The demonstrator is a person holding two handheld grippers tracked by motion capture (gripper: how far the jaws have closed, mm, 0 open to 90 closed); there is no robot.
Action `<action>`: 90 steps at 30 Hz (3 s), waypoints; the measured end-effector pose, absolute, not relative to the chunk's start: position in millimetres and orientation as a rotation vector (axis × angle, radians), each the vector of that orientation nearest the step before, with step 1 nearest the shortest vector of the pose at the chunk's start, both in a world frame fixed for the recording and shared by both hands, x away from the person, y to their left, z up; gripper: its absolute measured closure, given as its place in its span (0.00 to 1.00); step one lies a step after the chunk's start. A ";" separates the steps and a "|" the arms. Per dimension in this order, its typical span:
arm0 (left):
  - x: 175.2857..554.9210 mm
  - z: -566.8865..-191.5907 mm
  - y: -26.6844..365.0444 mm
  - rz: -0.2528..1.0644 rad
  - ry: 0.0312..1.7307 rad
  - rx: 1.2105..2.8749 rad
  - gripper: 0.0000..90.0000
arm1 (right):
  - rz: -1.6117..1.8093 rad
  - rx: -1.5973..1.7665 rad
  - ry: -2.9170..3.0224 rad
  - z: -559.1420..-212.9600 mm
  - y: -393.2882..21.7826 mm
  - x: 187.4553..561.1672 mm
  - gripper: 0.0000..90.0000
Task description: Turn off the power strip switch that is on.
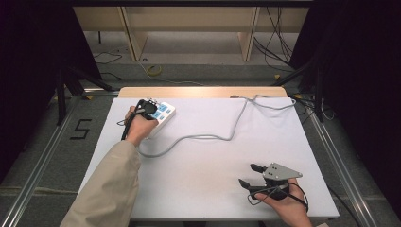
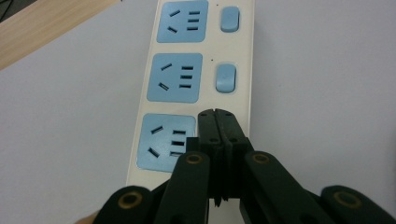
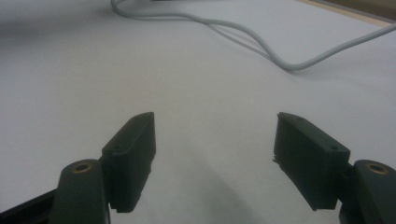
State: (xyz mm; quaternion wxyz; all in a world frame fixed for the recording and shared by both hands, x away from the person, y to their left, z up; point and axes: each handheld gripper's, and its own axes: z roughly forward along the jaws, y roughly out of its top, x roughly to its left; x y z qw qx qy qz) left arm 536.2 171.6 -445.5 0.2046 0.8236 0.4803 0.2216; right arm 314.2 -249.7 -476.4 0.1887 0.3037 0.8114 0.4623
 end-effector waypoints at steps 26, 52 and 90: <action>537.4 -448.1 170.7 0.612 1.330 2.305 1.00 | 1.302 0.850 2.287 -476.3 -249.0 313.7 0.34; 536.0 -449.2 165.5 0.656 1.333 2.322 1.00 | 1.301 0.842 2.290 -476.2 -247.5 313.0 0.34; 534.8 -450.2 163.3 0.682 1.312 2.342 1.00 | 1.304 0.841 2.288 -476.1 -248.0 313.3 0.34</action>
